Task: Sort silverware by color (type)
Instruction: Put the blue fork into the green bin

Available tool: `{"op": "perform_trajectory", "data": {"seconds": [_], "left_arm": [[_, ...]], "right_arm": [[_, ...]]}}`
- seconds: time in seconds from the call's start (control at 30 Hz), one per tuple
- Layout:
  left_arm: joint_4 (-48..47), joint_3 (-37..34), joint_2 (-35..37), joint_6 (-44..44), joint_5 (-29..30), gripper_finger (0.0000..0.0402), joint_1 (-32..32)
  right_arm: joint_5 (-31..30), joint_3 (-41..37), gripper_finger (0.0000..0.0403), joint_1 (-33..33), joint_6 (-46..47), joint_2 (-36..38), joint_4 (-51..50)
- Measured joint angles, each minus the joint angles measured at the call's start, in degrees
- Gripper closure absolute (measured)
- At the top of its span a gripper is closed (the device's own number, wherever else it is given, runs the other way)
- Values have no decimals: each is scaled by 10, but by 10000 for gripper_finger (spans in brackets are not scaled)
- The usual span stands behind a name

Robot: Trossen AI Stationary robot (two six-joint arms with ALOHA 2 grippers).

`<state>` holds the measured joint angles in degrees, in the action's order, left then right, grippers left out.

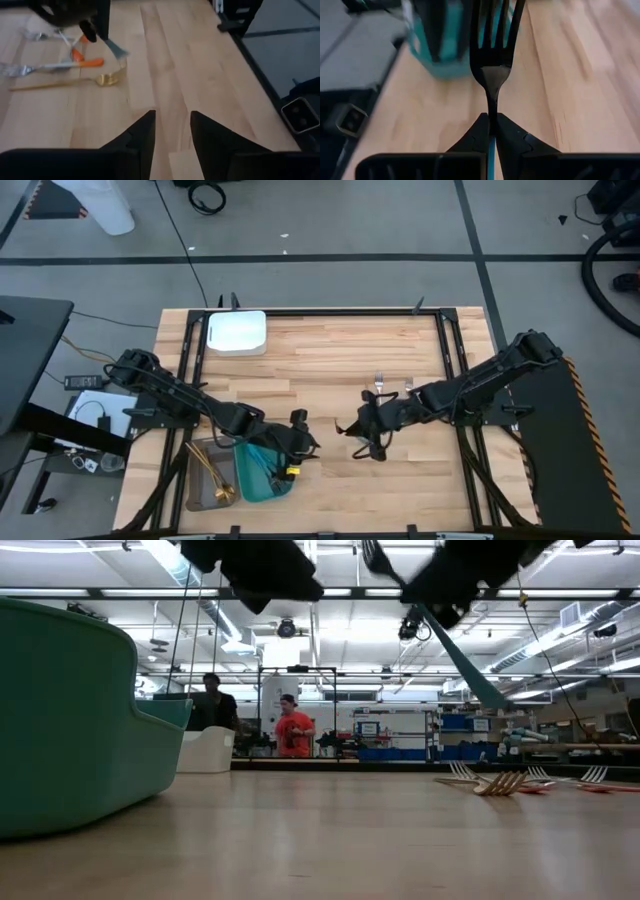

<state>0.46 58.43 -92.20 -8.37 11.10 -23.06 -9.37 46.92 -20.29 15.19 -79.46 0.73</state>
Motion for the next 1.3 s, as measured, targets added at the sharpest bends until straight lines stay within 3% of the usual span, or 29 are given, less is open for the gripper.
{"op": "perform_trajectory", "data": {"seconds": [0.33,0.63,0.87,1.3], "left_arm": [[78,0,0,-11,0,269,18],[142,0,0,6,0,269,18],[189,0,0,24,0,269,18],[262,0,0,48,-4,269,18]], "right_arm": [[4,0,375,-28,-101,0,182],[19,0,375,-34,-147,0,259],[69,0,375,-33,-155,0,314],[71,0,375,-32,-233,0,396]]}}
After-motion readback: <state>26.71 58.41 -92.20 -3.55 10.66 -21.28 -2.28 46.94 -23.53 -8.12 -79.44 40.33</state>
